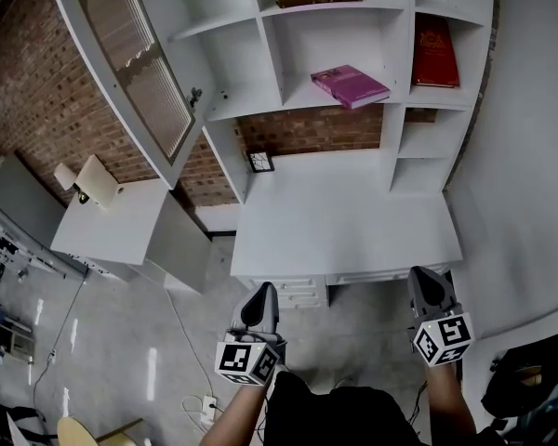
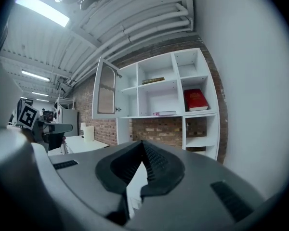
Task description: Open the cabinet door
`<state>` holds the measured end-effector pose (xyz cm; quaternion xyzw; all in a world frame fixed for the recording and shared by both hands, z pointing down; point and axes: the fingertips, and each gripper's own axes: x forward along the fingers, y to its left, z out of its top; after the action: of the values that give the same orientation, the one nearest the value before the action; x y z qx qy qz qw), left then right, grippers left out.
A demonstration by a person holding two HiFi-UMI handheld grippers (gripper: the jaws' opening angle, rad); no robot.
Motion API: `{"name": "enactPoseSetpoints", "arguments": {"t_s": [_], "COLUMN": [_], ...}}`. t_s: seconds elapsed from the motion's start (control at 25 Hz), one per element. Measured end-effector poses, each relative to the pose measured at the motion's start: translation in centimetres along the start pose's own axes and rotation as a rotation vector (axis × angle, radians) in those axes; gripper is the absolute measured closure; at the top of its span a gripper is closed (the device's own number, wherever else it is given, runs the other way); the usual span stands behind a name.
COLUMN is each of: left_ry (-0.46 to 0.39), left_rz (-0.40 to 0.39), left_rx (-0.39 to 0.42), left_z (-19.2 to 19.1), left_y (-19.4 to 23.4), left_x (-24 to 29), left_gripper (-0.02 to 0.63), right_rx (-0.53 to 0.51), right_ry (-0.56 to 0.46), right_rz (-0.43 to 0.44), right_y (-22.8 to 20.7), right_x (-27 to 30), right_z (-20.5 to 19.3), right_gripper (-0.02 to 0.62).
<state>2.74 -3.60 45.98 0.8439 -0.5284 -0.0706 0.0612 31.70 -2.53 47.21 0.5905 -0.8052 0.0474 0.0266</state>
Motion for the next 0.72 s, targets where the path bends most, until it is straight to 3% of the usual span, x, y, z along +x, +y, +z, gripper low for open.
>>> {"name": "enactPoseSetpoints", "arguments": {"t_s": [0.32,0.72], "left_ry": [0.042,0.021], "left_rz": [0.008,0.007], "left_rx": [-0.008,-0.014], "left_z": [-3.1,-3.0], "left_y": [-1.5,-2.9], "left_x": [-1.1,-0.7], "left_gripper": [0.588,0.588], "right_rx": [-0.003,0.013], "right_ry": [0.019,0.061], "right_rz": [0.025,-0.015], "right_y": [0.6,-0.7], "right_x": [-1.2,-2.2], "right_z": [-1.8,-3.2], "right_gripper": [0.594,0.594]}}
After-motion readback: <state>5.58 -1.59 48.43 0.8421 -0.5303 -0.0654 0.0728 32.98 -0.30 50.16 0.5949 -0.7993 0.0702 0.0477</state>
